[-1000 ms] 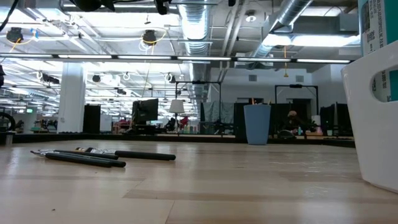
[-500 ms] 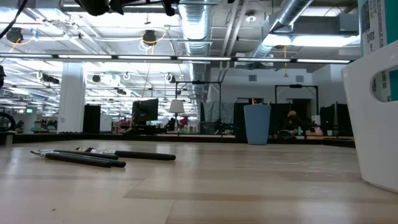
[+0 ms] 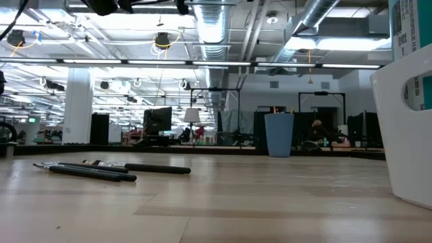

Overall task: Pick & Place Paint Supplies
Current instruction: Put the silver paintbrush into the blue cup

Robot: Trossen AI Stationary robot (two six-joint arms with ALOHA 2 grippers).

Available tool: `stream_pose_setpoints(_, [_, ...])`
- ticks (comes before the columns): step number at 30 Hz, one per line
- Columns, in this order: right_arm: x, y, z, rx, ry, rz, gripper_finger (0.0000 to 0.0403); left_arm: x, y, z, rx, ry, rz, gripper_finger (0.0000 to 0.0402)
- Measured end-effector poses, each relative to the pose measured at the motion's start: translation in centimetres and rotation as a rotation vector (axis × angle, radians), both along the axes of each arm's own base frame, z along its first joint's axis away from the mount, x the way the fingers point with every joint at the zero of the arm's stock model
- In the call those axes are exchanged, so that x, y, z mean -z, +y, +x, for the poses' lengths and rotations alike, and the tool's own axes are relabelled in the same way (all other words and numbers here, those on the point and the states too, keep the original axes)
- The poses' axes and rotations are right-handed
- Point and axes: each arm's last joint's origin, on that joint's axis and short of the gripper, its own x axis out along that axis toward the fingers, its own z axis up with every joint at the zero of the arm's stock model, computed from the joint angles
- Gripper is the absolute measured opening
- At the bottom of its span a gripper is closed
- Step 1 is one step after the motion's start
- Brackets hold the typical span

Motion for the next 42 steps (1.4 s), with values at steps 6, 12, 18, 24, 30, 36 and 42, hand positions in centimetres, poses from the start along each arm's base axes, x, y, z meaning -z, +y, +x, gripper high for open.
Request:
stream_pose_setpoints(6, [0.06, 0.24, 0.06, -0.007, 0.006, 0.001, 0.0011, -0.2, -0.02, -0.1, -0.001, -0.024, 0.006, 0.0176])
stream_pose_setpoints(12, [0.08, 0.47, 0.1, -0.015, 0.008, 0.001, 0.0011, -0.14, 0.0, -0.02, 0.0, -0.028, 0.006, 0.0176])
stream_pose_setpoints(18, [0.09, 0.44, 0.1, -0.014, 0.009, 0.002, 0.0011, 0.12, 0.08, 0.61, 0.015, -0.02, 0.006, 0.0176])
stream_pose_setpoints(24, [0.23, 0.45, 0.11, -0.015, 0.023, 0.005, 0.0011, 0.03, 0.06, 0.7, 0.021, -0.027, 0.012, 0.0141])
stream_pose_setpoints(30, [0.3, 0.48, 0.12, -0.019, 0.031, 0.006, 0.0011, 0.02, -0.02, 0.7, 0.044, -0.025, 0.025, 0.0084])
stream_pose_setpoints(36, [0.29, 0.45, 0.11, -0.021, 0.031, 0.006, 0.0011, -0.03, -0.05, 0.67, 0.052, -0.029, 0.036, 0.0021])
stream_pose_setpoints(42, [0.29, 0.45, 0.1, -0.02, 0.031, 0.006, 0.0021, -0.05, -0.05, 0.66, 0.045, -0.028, 0.048, 0.0006])
